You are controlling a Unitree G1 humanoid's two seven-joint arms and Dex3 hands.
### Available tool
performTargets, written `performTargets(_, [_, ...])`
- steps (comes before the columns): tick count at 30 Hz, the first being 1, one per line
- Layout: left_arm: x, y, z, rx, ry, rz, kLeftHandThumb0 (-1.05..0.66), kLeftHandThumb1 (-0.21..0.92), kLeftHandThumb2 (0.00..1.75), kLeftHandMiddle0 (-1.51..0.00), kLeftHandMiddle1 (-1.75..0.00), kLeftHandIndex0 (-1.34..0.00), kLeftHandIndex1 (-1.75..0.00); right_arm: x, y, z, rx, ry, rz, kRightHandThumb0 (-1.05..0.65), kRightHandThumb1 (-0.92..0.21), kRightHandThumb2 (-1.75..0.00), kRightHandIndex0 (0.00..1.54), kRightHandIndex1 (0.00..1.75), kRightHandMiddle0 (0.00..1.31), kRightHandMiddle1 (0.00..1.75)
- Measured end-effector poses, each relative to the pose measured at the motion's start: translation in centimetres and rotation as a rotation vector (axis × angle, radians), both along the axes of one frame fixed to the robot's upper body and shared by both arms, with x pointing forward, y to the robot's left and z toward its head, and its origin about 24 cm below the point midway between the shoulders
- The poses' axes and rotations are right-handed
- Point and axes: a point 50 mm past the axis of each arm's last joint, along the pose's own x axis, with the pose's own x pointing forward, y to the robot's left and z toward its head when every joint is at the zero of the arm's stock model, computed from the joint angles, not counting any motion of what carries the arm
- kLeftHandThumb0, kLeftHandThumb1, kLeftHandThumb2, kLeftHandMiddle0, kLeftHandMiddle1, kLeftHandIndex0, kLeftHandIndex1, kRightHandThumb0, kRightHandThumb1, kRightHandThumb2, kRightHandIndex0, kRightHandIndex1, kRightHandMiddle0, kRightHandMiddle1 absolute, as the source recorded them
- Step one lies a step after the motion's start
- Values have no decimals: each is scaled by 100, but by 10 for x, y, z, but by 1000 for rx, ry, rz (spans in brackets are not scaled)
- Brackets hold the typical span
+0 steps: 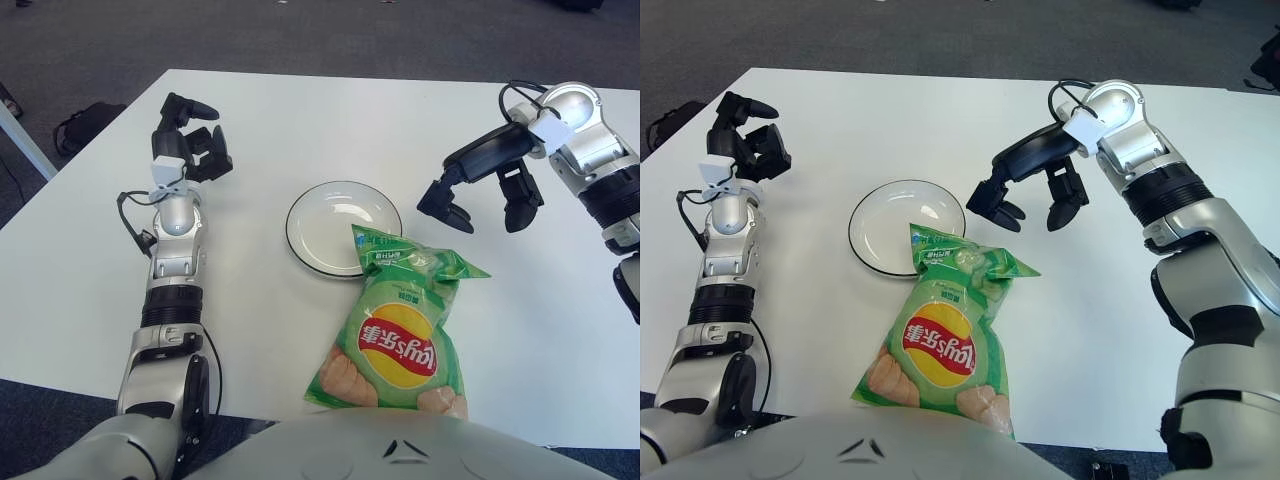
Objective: Put the snack into the plate.
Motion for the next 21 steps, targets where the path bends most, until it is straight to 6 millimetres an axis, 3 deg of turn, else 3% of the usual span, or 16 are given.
performTargets(2, [0, 0, 0, 0, 0, -1, -42, 53, 104, -112, -175, -45, -175, 2, 3, -1, 82, -35, -49, -67, -44, -76, 6, 46, 3, 65])
performTargets(10, [2, 0, -3, -5, 9, -2, -41, 54, 103, -111, -175, -44, -175, 9, 22, -3, 397, -113, -217, -71, -39, -75, 5, 27, 0, 59])
performTargets(21, [3, 0, -1, -2, 5, 2, -41, 56, 101, -111, -175, -42, -175, 8, 32, -1, 431, -54, -193, -72, -37, -77, 0, 15, 0, 59])
